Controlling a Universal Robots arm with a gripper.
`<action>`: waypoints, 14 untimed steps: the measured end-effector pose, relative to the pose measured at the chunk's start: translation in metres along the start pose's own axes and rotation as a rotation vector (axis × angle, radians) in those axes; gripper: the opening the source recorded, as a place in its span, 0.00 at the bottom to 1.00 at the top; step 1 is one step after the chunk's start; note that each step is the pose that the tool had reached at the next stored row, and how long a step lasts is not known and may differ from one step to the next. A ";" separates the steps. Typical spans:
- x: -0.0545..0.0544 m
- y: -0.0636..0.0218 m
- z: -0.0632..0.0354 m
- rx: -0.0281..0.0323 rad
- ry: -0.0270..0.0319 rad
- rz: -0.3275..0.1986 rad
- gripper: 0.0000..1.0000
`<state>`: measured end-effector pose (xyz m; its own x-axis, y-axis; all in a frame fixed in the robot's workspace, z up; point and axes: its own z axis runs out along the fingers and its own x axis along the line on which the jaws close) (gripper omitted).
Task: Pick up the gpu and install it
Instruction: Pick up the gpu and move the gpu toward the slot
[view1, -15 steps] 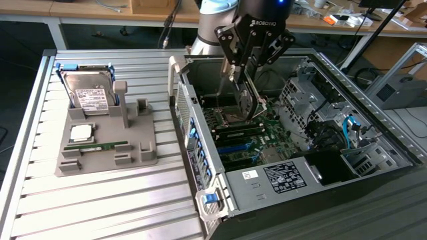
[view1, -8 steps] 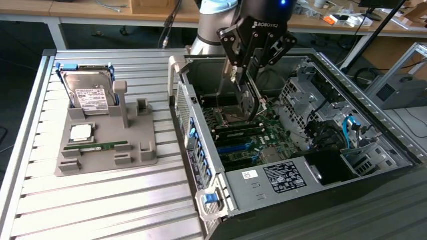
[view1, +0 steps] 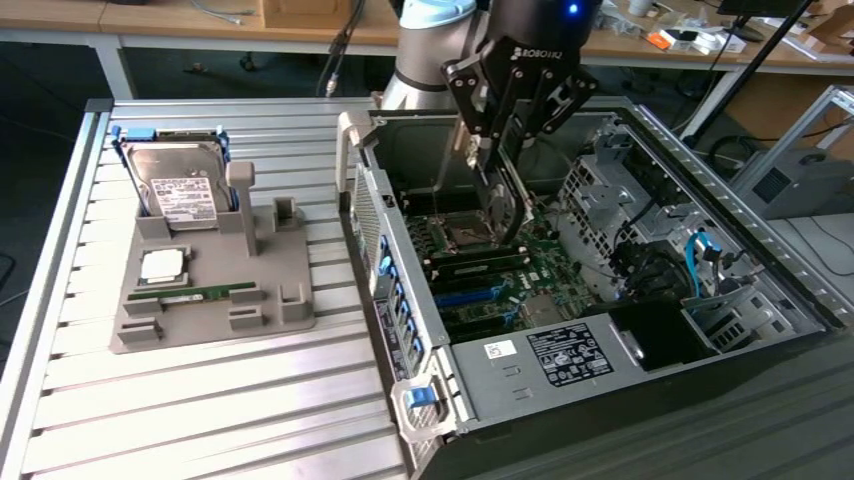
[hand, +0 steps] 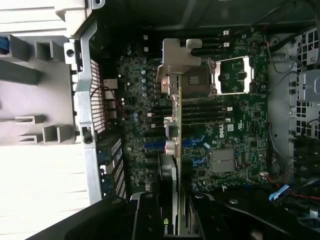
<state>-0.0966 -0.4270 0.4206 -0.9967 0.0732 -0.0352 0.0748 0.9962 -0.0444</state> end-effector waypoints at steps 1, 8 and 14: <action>-0.001 0.0001 0.0003 0.0009 -0.0001 0.000 0.27; -0.005 0.0005 0.0022 0.0061 -0.0005 0.000 0.27; -0.008 0.0008 0.0040 0.0104 -0.0008 0.000 0.27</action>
<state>-0.0881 -0.4270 0.4169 -0.9967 0.0728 -0.0360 0.0747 0.9957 -0.0548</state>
